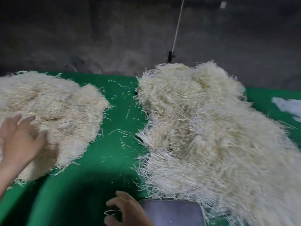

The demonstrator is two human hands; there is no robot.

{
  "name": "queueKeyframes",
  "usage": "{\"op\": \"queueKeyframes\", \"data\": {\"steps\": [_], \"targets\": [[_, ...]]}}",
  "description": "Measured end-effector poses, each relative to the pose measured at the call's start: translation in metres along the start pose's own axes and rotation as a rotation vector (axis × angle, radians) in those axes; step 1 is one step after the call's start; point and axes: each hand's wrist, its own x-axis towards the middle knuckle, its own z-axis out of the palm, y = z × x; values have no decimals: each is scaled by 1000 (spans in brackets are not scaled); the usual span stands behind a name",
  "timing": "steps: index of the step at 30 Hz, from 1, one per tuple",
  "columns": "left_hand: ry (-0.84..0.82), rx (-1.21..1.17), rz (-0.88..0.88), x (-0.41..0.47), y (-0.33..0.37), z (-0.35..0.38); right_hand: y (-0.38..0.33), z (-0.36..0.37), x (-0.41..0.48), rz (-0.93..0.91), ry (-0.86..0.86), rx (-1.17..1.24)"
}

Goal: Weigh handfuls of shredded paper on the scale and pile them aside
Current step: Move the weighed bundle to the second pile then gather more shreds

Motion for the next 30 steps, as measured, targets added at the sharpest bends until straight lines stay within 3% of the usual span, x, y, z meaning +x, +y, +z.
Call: {"op": "queueKeyframes", "data": {"steps": [5,9,12,16,20,23,26,30], "targets": [[-15,-257,193,-89,105,18,16,-57,-26,8,165,19],[-163,-442,279,-171,184,35,44,-119,-26,78,381,33],[-321,-498,266,-213,229,50,71,-175,-18,190,580,-123],[-371,-508,264,-239,268,63,104,-230,6,385,541,-145],[-364,-460,250,-248,286,72,143,-238,20,489,450,-87],[-347,-439,202,-247,295,78,169,-241,18,472,439,-201],[-398,-541,67,-246,316,86,164,-261,12,372,556,-201],[-535,-721,-62,-238,358,94,122,-305,0,210,658,236]]}}
